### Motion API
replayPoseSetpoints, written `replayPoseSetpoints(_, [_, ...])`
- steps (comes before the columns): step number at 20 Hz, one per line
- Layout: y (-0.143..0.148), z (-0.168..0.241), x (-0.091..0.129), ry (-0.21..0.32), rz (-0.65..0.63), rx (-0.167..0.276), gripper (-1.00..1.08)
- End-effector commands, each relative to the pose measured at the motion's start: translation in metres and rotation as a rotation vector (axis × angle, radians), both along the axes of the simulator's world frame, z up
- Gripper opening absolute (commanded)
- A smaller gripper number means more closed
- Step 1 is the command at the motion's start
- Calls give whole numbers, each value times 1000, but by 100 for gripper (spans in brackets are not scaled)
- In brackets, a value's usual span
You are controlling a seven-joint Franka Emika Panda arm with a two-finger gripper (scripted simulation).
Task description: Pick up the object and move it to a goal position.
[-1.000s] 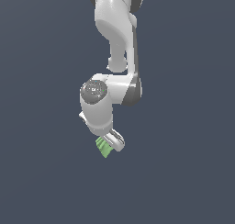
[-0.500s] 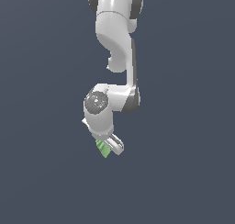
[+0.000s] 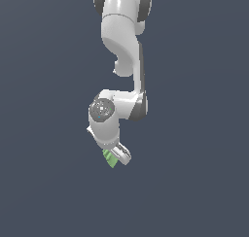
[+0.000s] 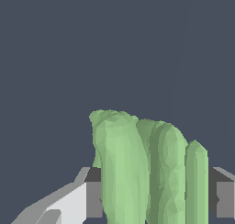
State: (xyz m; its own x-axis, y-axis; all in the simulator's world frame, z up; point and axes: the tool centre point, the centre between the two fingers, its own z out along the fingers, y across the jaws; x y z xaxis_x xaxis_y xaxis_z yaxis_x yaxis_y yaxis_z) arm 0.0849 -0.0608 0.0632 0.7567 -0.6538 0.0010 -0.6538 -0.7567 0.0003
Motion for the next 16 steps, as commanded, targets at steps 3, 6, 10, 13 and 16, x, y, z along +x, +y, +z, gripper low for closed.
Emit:
replayPoseSetpoints(3, [1,-1,0,1,2,1,-100])
replayPoseSetpoints(6, [0,0,0,0,0,0,-100])
replayPoseSetpoints(10, [-1,3,-2,0,0,0,-100])
replayPoseSetpoints(13, [-4,9,-5,0,0,0,-100])
replayPoseSetpoints(16, [-8,18,-11,0,0,0,-100])
